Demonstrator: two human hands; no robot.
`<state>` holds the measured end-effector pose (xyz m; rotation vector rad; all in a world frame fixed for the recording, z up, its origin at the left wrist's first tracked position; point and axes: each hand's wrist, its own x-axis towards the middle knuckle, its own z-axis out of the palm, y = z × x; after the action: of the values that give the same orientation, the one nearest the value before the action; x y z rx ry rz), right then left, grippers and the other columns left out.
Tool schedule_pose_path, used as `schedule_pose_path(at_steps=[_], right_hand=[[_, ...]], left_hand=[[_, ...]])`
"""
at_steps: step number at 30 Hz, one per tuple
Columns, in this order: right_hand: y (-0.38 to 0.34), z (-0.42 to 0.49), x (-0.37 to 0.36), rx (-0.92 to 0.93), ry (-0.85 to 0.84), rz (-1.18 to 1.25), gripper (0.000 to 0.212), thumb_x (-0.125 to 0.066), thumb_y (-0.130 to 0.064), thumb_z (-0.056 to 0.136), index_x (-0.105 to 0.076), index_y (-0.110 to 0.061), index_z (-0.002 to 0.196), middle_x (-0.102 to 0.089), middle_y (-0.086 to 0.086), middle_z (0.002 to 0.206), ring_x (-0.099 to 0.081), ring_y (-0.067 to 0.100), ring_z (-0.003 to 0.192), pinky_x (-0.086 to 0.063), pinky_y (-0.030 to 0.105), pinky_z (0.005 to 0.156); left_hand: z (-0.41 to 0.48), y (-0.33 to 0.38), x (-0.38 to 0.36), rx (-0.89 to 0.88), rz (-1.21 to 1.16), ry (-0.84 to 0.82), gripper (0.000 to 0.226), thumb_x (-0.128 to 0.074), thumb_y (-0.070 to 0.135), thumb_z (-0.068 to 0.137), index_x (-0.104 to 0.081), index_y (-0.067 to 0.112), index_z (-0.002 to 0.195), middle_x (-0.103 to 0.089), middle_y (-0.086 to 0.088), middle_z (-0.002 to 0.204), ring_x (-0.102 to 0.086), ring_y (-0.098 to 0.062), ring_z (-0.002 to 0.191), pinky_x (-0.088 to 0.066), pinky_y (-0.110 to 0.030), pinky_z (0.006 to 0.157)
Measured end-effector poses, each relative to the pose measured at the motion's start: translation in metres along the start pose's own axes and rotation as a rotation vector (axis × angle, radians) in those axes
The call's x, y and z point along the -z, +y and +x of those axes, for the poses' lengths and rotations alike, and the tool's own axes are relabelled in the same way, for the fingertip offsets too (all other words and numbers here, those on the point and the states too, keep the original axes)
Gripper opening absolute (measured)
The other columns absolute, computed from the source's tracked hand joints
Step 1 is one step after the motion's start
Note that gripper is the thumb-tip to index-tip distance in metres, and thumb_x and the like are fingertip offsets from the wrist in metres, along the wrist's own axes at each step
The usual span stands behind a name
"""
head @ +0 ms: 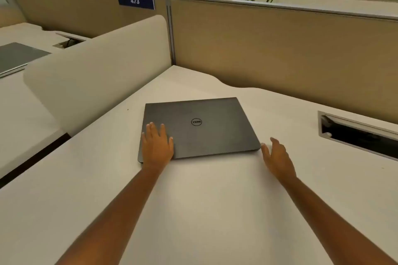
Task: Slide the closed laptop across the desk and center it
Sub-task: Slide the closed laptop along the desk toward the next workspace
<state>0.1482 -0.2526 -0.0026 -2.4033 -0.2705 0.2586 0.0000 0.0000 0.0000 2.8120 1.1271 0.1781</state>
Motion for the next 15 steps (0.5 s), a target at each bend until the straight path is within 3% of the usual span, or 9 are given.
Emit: schedule_pose_path(at_steps=[4,7,9,11,13,15], right_hand=[[-0.022,0.032,-0.005,-0.053,-0.038,-0.027,0.051,-0.037,-0.031,0.095,-0.034,0.002,0.134,-0.044,0.027,0.138,-0.040,0.041,0.127,-0.033,0.043,0.105],[-0.032,0.051,-0.012,-0.051,-0.049,-0.049,0.047,-0.035,-0.032,0.095,-0.047,0.006,0.121,-0.053,0.027,0.127,-0.046,0.041,0.120,-0.036,0.041,0.100],[-0.038,0.062,-0.017,-0.045,-0.070,-0.045,0.043,-0.035,-0.031,0.095,-0.058,0.004,0.087,-0.062,0.021,0.092,-0.054,0.039,0.099,-0.040,0.040,0.085],[-0.043,0.073,-0.024,-0.054,-0.061,-0.053,0.048,-0.034,-0.031,0.095,-0.043,-0.007,0.055,-0.048,0.008,0.061,-0.050,0.032,0.079,-0.036,0.035,0.071],[-0.048,0.079,-0.030,-0.061,-0.040,-0.062,0.050,-0.034,-0.033,0.095,-0.038,-0.008,0.052,-0.047,0.009,0.062,-0.047,0.029,0.076,-0.033,0.034,0.070],[-0.049,0.087,-0.036,-0.076,-0.021,-0.072,0.047,-0.034,-0.035,0.095,-0.045,-0.002,0.064,-0.051,0.016,0.076,-0.049,0.032,0.078,-0.034,0.034,0.071]], left_hand=[[0.019,-0.018,-0.001,0.196,-0.105,0.031,0.046,-0.035,0.018,0.097,-0.029,0.002,0.140,-0.030,-0.031,0.144,-0.036,-0.042,0.130,-0.034,-0.048,0.105],[0.030,-0.021,-0.008,0.265,-0.196,0.054,0.035,-0.036,0.011,0.095,-0.040,-0.004,0.126,-0.050,-0.031,0.122,-0.051,-0.044,0.109,-0.044,-0.049,0.089],[0.037,-0.022,-0.011,0.281,-0.204,0.079,0.029,-0.036,0.003,0.091,-0.044,-0.006,0.118,-0.053,-0.031,0.113,-0.051,-0.044,0.104,-0.045,-0.047,0.084],[0.044,-0.024,-0.016,0.269,-0.181,0.102,0.030,-0.035,-0.004,0.087,-0.045,-0.006,0.115,-0.054,-0.032,0.110,-0.051,-0.044,0.100,-0.046,-0.046,0.079],[0.048,-0.024,-0.017,0.262,-0.177,0.114,0.031,-0.036,-0.006,0.085,-0.045,-0.007,0.115,-0.053,-0.032,0.110,-0.051,-0.044,0.099,-0.047,-0.045,0.077],[0.054,-0.024,-0.019,0.280,-0.182,0.120,0.033,-0.036,-0.005,0.086,-0.043,-0.008,0.118,-0.052,-0.033,0.112,-0.051,-0.044,0.100,-0.048,-0.045,0.079]])
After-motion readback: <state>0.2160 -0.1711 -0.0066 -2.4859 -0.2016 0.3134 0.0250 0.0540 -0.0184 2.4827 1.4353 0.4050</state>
